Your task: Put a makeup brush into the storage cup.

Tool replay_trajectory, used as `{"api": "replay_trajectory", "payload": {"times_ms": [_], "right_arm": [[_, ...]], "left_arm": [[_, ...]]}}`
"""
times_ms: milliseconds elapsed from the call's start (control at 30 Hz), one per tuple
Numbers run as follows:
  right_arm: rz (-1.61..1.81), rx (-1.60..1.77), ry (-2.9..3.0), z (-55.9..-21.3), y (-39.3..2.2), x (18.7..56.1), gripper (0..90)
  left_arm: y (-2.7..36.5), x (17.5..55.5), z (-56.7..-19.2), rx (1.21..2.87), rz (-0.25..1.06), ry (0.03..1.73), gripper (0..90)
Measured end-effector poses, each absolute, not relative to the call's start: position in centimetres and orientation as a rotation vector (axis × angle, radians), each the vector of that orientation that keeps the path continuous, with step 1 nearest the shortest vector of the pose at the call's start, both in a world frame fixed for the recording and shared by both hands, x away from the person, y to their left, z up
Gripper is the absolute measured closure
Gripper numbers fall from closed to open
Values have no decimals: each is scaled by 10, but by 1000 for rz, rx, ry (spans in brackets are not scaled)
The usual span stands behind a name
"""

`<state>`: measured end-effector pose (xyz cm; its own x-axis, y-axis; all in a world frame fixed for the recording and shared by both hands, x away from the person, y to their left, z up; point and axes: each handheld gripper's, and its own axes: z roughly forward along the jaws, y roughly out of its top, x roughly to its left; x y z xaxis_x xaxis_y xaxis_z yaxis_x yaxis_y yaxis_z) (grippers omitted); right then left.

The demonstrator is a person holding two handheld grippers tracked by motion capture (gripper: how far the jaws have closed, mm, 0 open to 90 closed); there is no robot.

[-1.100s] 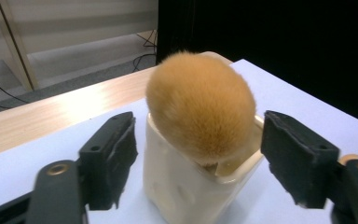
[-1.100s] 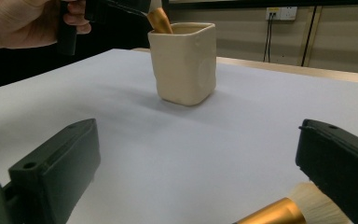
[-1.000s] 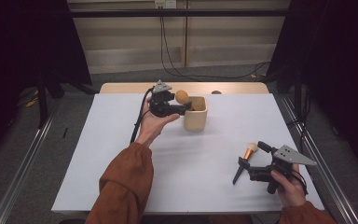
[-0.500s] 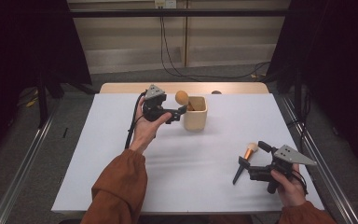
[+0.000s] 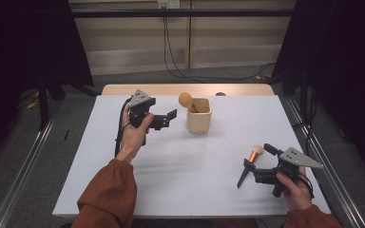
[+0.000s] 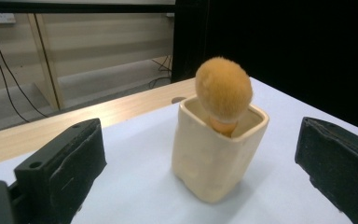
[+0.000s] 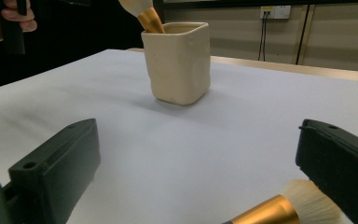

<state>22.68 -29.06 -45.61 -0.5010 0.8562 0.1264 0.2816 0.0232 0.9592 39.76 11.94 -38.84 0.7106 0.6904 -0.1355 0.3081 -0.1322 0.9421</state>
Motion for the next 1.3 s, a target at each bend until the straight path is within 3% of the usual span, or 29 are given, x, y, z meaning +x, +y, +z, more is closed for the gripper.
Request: {"api": "replay_trajectory", "payload": {"times_ms": [533, 667, 1300], "right_arm": [[1506, 1157, 1796, -456, -291, 226, 0], [1506, 1156, 1796, -456, -291, 226, 0], [1502, 1162, 1804, -456, -291, 226, 0]], "left_arm": [[150, 374, -399, 1725, 429, 813, 24], [159, 368, -399, 1753, 381, 806, 49], [206, 338, -412, 1703, 463, 859, 70]]}}
